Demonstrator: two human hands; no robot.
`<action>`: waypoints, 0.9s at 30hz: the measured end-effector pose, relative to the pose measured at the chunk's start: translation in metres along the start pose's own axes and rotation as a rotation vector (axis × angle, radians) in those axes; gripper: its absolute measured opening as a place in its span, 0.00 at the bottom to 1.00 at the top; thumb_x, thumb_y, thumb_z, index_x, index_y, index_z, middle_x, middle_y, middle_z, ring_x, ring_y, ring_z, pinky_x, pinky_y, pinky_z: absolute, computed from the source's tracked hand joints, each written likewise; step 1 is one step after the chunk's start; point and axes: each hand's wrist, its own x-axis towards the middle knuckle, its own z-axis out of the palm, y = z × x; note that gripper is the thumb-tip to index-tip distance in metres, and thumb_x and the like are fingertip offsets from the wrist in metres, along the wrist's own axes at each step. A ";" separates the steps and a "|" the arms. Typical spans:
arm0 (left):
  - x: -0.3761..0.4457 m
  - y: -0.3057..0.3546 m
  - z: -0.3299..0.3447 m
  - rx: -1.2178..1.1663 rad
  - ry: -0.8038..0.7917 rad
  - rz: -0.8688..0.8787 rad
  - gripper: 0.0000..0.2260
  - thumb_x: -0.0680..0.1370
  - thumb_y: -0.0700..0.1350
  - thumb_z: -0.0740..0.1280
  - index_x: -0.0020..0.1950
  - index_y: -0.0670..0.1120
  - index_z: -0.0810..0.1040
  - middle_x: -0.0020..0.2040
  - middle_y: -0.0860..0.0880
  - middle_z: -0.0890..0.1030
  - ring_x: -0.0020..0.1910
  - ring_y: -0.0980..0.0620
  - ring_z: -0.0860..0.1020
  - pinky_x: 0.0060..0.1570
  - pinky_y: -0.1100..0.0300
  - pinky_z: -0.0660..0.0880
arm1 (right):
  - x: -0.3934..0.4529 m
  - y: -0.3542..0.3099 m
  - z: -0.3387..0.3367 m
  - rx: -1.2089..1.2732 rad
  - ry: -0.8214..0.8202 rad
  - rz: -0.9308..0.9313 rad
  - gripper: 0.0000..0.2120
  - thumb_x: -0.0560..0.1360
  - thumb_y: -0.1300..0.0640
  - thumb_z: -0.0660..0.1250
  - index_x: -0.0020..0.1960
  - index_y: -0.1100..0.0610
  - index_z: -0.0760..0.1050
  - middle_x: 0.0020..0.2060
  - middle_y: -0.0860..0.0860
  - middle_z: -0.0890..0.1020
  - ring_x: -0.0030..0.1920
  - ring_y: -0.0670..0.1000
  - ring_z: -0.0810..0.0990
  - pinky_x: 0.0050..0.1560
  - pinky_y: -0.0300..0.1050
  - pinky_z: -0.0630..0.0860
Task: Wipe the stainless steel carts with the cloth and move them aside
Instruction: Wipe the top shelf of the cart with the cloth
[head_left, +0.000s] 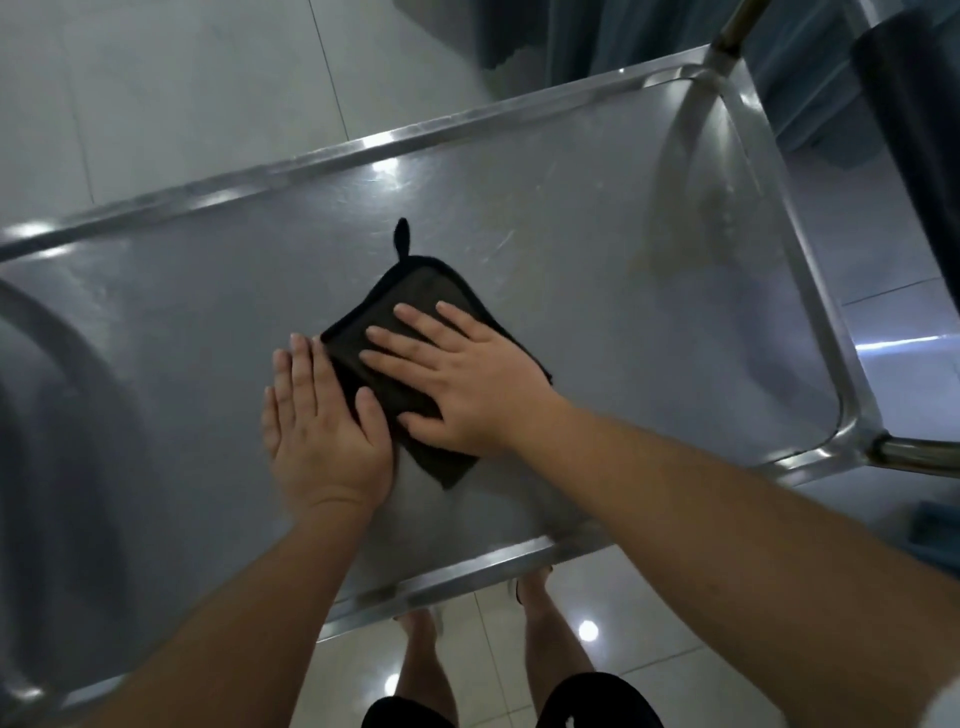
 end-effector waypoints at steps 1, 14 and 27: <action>0.000 0.000 0.000 -0.003 -0.005 0.005 0.32 0.83 0.56 0.51 0.86 0.45 0.55 0.86 0.46 0.56 0.85 0.48 0.52 0.83 0.49 0.47 | -0.004 0.012 -0.002 -0.003 0.022 0.042 0.36 0.80 0.34 0.54 0.85 0.44 0.54 0.84 0.44 0.55 0.84 0.51 0.48 0.83 0.55 0.45; 0.001 0.003 -0.004 -0.007 0.018 0.006 0.32 0.82 0.55 0.53 0.86 0.44 0.59 0.86 0.45 0.59 0.85 0.45 0.55 0.83 0.46 0.50 | -0.099 0.183 -0.039 0.120 0.124 1.140 0.37 0.81 0.33 0.45 0.85 0.47 0.46 0.85 0.47 0.48 0.84 0.55 0.44 0.83 0.59 0.42; 0.003 0.004 -0.004 0.004 -0.028 -0.036 0.33 0.81 0.55 0.53 0.86 0.46 0.56 0.87 0.49 0.56 0.86 0.52 0.50 0.83 0.53 0.43 | 0.098 -0.033 -0.019 0.150 0.094 0.593 0.36 0.82 0.39 0.49 0.86 0.51 0.49 0.85 0.50 0.50 0.84 0.57 0.44 0.81 0.62 0.41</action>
